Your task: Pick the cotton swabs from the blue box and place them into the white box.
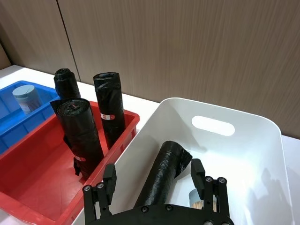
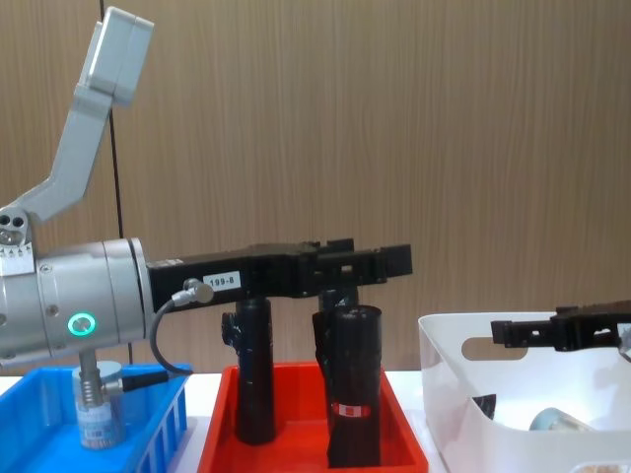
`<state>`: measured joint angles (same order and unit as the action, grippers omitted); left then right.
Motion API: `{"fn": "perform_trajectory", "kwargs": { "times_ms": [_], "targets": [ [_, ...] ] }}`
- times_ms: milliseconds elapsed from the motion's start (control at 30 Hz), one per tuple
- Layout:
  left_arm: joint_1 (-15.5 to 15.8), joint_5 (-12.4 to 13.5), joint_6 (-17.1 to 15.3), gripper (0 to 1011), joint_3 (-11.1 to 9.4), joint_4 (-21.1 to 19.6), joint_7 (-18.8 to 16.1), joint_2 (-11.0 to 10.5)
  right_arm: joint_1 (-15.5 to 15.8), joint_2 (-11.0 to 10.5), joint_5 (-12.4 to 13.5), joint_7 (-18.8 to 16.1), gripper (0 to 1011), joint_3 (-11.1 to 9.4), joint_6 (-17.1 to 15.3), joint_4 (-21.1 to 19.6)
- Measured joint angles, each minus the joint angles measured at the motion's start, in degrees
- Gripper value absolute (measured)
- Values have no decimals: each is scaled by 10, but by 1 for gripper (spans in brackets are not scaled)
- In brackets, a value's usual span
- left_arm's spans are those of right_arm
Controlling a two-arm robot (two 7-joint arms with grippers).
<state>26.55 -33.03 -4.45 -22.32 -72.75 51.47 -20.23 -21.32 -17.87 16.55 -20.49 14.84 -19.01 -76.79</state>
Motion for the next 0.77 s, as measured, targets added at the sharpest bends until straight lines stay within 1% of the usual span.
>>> {"fn": "perform_trajectory", "kwargs": {
  "times_ms": [767],
  "targets": [
    [0,0,0,1004,0,0,0,0,0,0,0,0,1002,0,0,-1]
  ]
}}
